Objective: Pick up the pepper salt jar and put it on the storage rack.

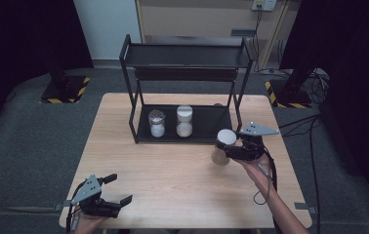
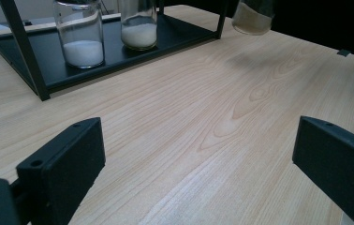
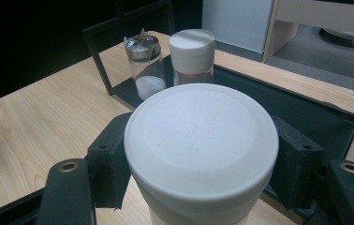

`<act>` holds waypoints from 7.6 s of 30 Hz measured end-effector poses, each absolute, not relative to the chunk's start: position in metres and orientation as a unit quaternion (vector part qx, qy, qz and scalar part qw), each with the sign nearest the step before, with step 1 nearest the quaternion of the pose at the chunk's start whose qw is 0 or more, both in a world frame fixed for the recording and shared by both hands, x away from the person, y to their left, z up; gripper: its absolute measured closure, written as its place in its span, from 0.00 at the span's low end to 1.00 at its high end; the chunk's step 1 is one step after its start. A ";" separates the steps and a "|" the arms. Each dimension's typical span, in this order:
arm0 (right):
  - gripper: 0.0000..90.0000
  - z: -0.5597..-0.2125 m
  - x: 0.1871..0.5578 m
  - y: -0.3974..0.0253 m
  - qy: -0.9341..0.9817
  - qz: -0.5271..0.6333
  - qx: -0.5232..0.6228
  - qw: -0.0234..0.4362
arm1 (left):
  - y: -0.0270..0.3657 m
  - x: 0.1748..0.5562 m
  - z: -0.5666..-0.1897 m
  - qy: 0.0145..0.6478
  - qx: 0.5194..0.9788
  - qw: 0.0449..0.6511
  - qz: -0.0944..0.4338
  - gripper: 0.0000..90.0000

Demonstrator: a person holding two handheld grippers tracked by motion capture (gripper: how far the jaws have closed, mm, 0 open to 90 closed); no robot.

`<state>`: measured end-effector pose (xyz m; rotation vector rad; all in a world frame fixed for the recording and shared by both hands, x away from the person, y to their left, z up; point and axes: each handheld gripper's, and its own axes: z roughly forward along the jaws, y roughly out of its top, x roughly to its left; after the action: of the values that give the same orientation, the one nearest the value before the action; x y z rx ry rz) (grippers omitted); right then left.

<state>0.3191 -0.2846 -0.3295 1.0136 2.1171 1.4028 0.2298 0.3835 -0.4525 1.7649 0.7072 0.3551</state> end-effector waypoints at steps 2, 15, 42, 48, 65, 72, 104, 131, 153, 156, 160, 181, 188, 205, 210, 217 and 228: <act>0.37 -0.328 0.323 -0.282 0.757 0.503 0.365 0.203 | 0.383 0.230 -0.452 0.301 0.751 0.568 0.151 0.02; 0.37 -0.317 0.347 -0.264 0.754 0.494 0.374 0.220 | 0.384 0.230 -0.452 0.300 0.751 0.568 0.151 0.02; 0.37 -0.323 0.390 -0.240 0.727 0.474 0.418 0.267 | 0.384 0.230 -0.453 0.300 0.751 0.568 0.149 0.02; 0.37 -0.327 0.398 -0.233 0.723 0.471 0.425 0.271 | 0.384 0.230 -0.453 0.300 0.751 0.569 0.149 0.02; 0.37 -0.343 0.418 -0.220 0.720 0.460 0.437 0.282 | 0.384 0.231 -0.454 0.301 0.750 0.570 0.149 0.02; 0.37 -0.352 0.422 -0.215 0.724 0.450 0.439 0.286 | 0.385 0.231 -0.454 0.301 0.750 0.570 0.149 0.02; 0.37 -0.373 0.425 -0.221 0.712 0.457 0.456 0.279 | 0.384 0.230 -0.454 0.300 0.751 0.569 0.150 0.02; 0.12 -0.336 0.404 -0.233 0.710 0.491 0.413 0.293 | 0.383 0.231 -0.453 0.297 0.753 0.567 0.150 0.02; 0.11 -0.288 0.369 -0.244 0.729 0.529 0.343 0.267 | 0.385 0.231 -0.454 0.296 0.748 0.576 0.148 0.02; 0.11 -0.288 0.360 -0.249 0.731 0.532 0.336 0.265 | 0.384 0.232 -0.454 0.296 0.748 0.576 0.146 0.02; 0.11 -0.287 0.347 -0.257 0.734 0.532 0.327 0.266 | 0.385 0.232 -0.455 0.296 0.745 0.580 0.146 0.02; 0.11 -0.305 0.282 -0.305 0.722 0.547 0.321 0.276 | 0.389 0.231 -0.457 0.296 0.741 0.585 0.146 0.02; 0.11 -0.313 0.261 -0.319 0.714 0.550 0.333 0.278 | 0.389 0.230 -0.457 0.296 0.740 0.585 0.148 0.02; 0.11 -0.346 0.208 -0.344 0.706 0.539 0.356 0.290 | 0.389 0.230 -0.457 0.298 0.738 0.587 0.150 0.02; 0.10 -0.357 0.196 -0.351 0.701 0.542 0.364 0.286 | 0.389 0.230 -0.457 0.298 0.738 0.587 0.150 0.02; 0.10 -0.375 0.184 -0.356 0.697 0.542 0.375 0.283 | 0.389 0.230 -0.457 0.298 0.738 0.587 0.149 0.02; 0.10 -0.395 0.178 -0.360 0.702 0.533 0.387 0.272 | 0.389 0.230 -0.458 0.299 0.737 0.588 0.148 0.02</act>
<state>0.1777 -0.3598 -0.3949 1.0410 1.8899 1.4346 0.2299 0.3894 -0.4581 1.7159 0.6975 0.3458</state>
